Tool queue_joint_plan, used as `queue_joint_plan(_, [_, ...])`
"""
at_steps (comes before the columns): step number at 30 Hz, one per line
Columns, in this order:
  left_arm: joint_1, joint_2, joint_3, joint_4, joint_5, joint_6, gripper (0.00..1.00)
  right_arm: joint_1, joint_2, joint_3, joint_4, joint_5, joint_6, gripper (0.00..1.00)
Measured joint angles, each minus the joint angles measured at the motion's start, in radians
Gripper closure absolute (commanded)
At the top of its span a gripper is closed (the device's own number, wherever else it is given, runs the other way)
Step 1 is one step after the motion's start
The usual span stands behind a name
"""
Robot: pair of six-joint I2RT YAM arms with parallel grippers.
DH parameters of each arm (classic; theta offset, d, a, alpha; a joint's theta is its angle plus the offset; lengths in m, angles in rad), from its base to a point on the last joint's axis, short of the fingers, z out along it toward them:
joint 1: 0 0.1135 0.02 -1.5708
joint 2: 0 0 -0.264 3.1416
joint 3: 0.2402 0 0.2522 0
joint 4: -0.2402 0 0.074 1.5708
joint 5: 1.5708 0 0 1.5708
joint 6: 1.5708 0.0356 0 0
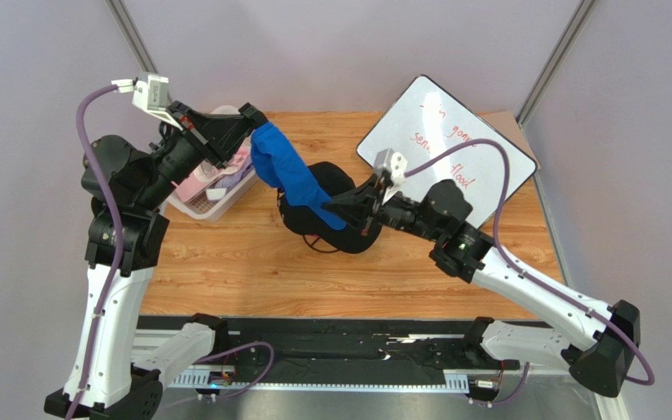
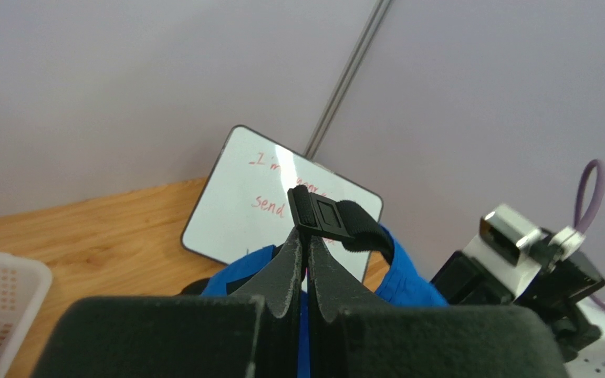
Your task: Stack the hats
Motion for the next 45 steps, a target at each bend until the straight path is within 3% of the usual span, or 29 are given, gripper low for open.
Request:
queue_joint_plan(6, [0.0,0.003,-0.056,-0.076,-0.063,0.078,1.0,-0.244,-0.046,0.018,-0.029,-0.171,0.335,1.0])
queue_joint_plan(9, [0.0,0.005,-0.06,-0.116,-0.089,0.106,1.0,-0.36,-0.032,0.013,0.042,-0.273,0.586,1.0])
queue_joint_plan(13, [-0.004,0.006,-0.077,-0.15,-0.103,0.128,1.0,-0.428,0.033,-0.02,0.192,-0.379,0.852,1.0])
queue_joint_plan(17, [-0.005,0.014,-0.08,-0.188,-0.119,0.151,1.0,-0.447,0.095,-0.037,0.237,-0.461,1.008,1.0])
queue_joint_plan(28, [-0.006,0.068,-0.166,-0.235,-0.193,0.188,1.0,-0.552,0.118,-0.038,0.198,-0.634,1.15,1.0])
queue_joint_plan(35, [-0.011,0.166,-0.227,-0.233,-0.214,0.188,1.0,-0.62,0.216,-0.034,0.187,-0.705,1.183,1.0])
queue_joint_plan(41, [-0.011,0.19,-0.261,-0.219,-0.242,0.192,1.0,-0.649,0.337,-0.034,0.209,-0.731,1.232,0.88])
queue_joint_plan(45, [-0.011,0.23,-0.278,-0.186,-0.252,0.192,1.0,-0.66,0.357,-0.01,0.14,-0.722,1.178,0.83])
